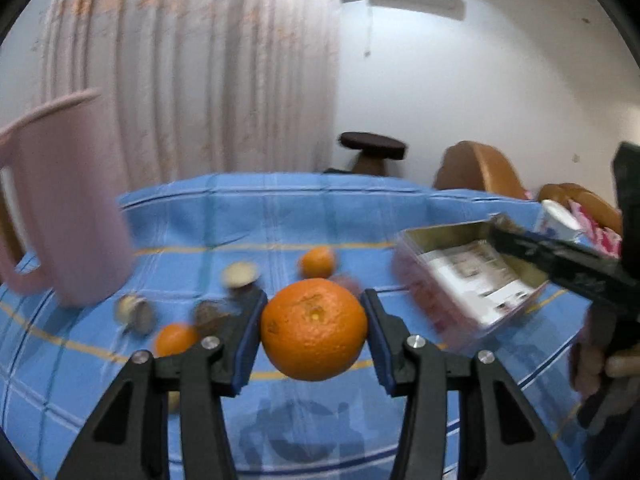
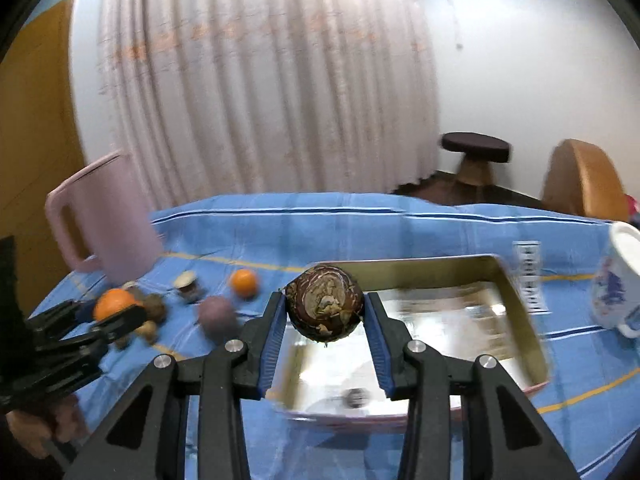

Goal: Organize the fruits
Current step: 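Lift the brown fruit toward the tin with the right tool while the left tool grasps the large orange, then lower the brown fruit into the tin and open the right tool while the left tool releases the orange there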

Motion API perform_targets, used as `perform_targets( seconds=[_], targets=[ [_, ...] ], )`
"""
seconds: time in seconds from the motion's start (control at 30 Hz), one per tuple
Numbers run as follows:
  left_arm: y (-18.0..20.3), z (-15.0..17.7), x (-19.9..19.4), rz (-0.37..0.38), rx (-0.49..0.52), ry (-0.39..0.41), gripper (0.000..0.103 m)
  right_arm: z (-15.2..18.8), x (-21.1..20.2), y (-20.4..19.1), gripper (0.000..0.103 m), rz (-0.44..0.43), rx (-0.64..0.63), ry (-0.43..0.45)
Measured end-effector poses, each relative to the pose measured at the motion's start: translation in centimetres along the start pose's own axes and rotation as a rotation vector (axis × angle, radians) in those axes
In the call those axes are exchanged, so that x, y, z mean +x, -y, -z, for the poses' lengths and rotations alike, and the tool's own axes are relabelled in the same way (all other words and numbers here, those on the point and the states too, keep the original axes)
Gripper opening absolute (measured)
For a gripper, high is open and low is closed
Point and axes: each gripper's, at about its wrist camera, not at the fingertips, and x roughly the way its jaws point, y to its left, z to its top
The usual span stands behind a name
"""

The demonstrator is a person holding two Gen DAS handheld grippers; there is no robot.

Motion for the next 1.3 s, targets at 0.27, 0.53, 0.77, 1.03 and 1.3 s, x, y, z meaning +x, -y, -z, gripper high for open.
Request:
perform_targets(
  seconds=[0.27,0.53,0.77,1.03,1.3],
  targets=[
    [8.4,-2.0,4.8,0.15,0.079,-0.044,0.05,0.1,0.8,7.0,0.042,0.119,0.062,-0.042],
    [12.5,-1.6,9.3,0.212,0.068,-0.153,0.05,1.1,2.6,10.2,0.042,0.132,0.107,-0.129],
    [13.2,-0.9,9.7,0.184,0.105,-0.161,0.051,1.5,3.5,10.5,0.042,0.104,0.128,-0.167],
    [12.9,-1.3,8.3,0.113,0.105,-0.06,0.103,1.7,3.4,10.7,0.063,0.072,0.161,-0.138],
    [11.6,-2.0,6.5,0.067,0.088,-0.002,0.103,1.2,1.4,10.2,0.07,0.035,0.177,-0.018]
  ],
)
